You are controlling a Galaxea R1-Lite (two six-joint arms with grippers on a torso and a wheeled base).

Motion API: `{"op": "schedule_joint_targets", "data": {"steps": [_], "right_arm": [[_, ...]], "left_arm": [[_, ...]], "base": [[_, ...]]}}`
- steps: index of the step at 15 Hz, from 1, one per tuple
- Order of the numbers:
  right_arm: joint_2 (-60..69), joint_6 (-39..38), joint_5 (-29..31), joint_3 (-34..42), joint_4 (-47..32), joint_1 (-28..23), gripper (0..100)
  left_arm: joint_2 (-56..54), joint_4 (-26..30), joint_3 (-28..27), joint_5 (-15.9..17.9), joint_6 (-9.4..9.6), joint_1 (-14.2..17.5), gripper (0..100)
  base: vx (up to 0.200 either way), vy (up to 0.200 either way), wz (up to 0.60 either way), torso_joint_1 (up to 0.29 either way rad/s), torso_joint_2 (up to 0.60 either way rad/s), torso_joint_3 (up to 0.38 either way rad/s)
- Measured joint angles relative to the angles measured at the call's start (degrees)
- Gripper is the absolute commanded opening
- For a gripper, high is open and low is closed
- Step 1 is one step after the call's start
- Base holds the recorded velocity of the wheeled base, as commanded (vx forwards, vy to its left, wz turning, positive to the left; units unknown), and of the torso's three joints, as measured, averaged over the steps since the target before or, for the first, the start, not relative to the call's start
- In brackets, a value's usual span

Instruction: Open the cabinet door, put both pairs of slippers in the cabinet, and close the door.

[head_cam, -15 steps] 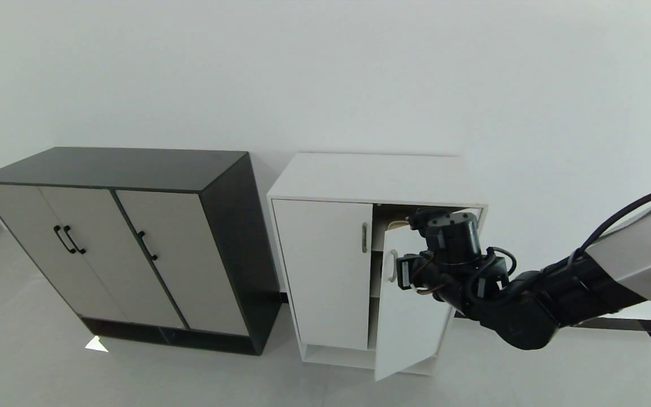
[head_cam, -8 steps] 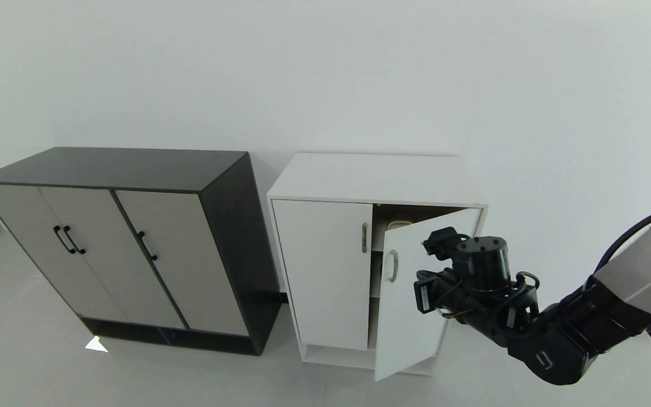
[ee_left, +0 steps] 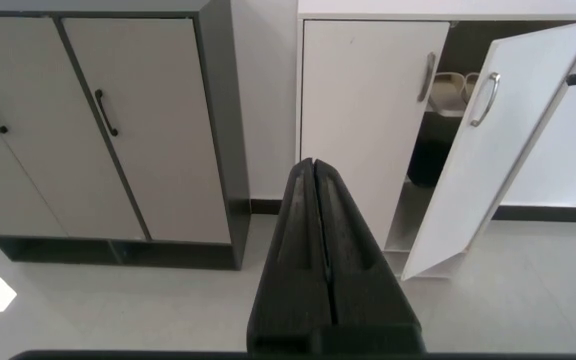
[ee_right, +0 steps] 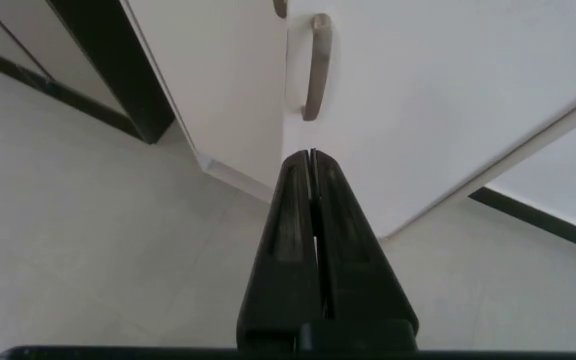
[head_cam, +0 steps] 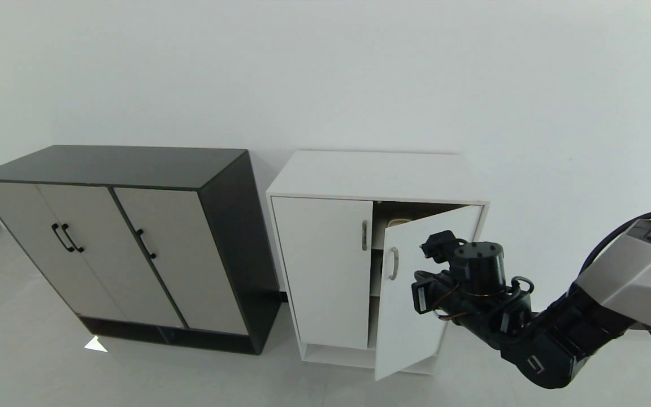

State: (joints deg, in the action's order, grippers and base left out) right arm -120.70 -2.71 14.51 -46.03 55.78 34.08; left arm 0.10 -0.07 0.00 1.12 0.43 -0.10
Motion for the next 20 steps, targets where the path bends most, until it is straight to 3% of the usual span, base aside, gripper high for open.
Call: {"op": "schedule_joint_targets", "data": {"steps": [8,14,17,20], "right_arm": [[-1.46,0.93,-0.06,0.0,0.24,0.11,0],[-1.73,0.52,-3.45,0.74,2.33,-0.74,0],[-1.57,0.63,-8.06,2.9,3.72,-0.66,0],[-1.38,0.88,-11.67,4.77,5.55,-0.85,0]], "left_arm": [[0.0,0.0,0.0,0.02,0.0,-0.06,0],[0.0,0.0,0.0,0.0,0.01,0.0,0],[0.0,0.0,0.0,-0.01,0.01,0.0,0],[0.0,0.0,0.0,-0.06,0.01,0.02,0]], "base": [[0.0,0.0,-0.07,0.001,0.0,0.0],[0.2,0.0,0.0,0.001,0.0,0.003],[0.2,0.0,0.0,-0.002,0.0,0.002],[0.0,0.0,0.0,0.0,0.0,0.0]]}}
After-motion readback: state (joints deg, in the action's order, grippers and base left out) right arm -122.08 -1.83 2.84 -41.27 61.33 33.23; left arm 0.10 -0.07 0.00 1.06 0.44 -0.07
